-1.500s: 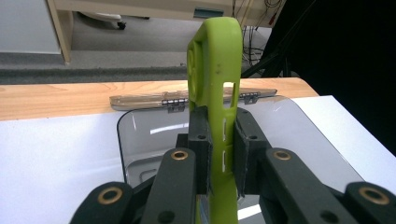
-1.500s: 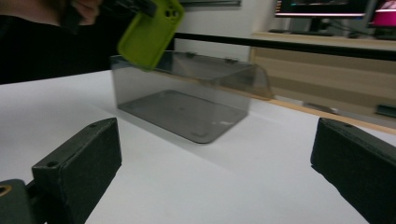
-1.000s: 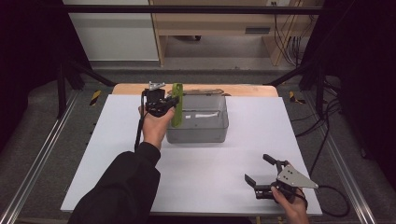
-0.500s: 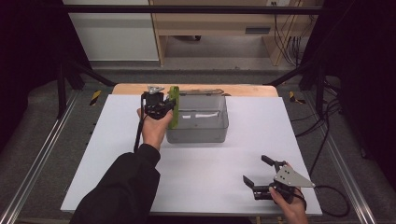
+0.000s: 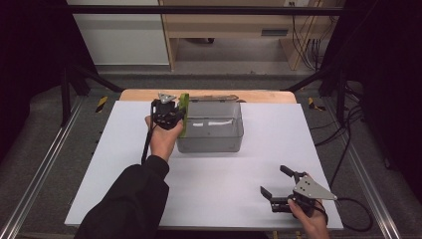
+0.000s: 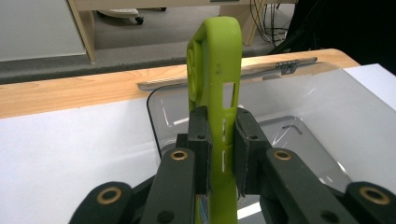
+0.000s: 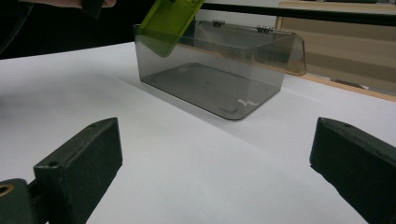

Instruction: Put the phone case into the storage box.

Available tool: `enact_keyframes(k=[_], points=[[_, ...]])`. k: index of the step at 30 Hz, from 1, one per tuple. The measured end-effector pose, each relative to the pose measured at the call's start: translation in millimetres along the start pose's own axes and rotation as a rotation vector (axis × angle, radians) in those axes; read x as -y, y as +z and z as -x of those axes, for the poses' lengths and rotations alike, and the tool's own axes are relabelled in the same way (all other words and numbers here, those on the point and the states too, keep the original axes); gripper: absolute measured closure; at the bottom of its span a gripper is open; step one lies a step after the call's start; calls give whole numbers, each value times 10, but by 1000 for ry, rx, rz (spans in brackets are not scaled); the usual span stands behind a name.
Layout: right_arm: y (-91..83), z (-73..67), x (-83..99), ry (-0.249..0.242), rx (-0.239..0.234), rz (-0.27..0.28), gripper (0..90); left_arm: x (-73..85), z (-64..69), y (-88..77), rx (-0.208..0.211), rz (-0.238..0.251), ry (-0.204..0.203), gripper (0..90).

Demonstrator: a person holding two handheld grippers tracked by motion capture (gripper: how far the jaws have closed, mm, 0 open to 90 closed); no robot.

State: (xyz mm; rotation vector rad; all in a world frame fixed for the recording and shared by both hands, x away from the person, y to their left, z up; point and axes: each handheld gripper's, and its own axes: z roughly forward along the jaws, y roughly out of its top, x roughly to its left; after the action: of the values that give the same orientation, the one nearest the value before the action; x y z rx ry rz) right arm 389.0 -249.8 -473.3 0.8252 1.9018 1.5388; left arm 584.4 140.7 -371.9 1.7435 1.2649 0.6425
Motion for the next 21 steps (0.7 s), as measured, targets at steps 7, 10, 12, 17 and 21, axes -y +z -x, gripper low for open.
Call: enact_keyframes(k=[7, 10, 12, 17, 21], points=[[-10, 14, -3, 26, -8, 15, 23, 57, -47, 22, -2, -8, -8, 790], [-14, 22, -1, 23, -4, 13, 23, 84, -51, 35, 1, -9, -11, 789], [-12, 35, 7, 26, -1, 9, 23, 103, -52, 45, 2, -11, -11, 789], [-20, 46, 9, 32, 4, 8, 23, 139, -58, 65, 7, -21, -10, 789], [-6, 39, 15, 24, -3, -2, 23, 147, -58, 73, 12, -30, -6, 789]])
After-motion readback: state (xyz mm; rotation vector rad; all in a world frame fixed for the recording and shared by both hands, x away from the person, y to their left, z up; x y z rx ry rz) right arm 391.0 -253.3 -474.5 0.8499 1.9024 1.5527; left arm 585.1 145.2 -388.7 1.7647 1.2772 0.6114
